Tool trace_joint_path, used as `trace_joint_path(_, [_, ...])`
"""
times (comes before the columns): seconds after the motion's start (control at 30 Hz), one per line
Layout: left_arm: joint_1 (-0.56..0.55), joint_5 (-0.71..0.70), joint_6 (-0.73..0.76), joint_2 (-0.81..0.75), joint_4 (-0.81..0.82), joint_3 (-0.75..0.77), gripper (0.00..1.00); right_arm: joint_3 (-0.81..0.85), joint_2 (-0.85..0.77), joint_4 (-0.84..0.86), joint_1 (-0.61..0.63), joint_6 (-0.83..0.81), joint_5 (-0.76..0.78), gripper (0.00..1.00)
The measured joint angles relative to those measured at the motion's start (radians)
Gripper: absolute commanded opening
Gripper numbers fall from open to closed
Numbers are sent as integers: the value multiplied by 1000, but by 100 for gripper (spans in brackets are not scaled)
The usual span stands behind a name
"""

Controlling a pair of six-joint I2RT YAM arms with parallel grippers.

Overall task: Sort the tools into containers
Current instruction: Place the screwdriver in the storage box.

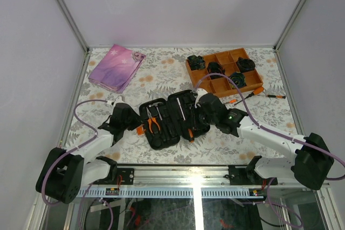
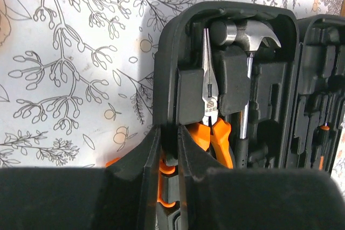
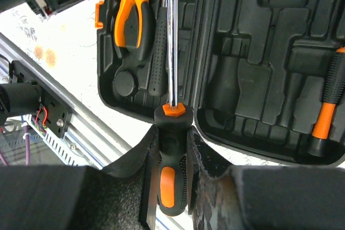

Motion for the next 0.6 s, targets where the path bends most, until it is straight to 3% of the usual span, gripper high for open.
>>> trace_joint_path(0.6, [-17, -10, 1, -56, -55, -15, 1, 102, 180, -2, -71, -51, -39, 0])
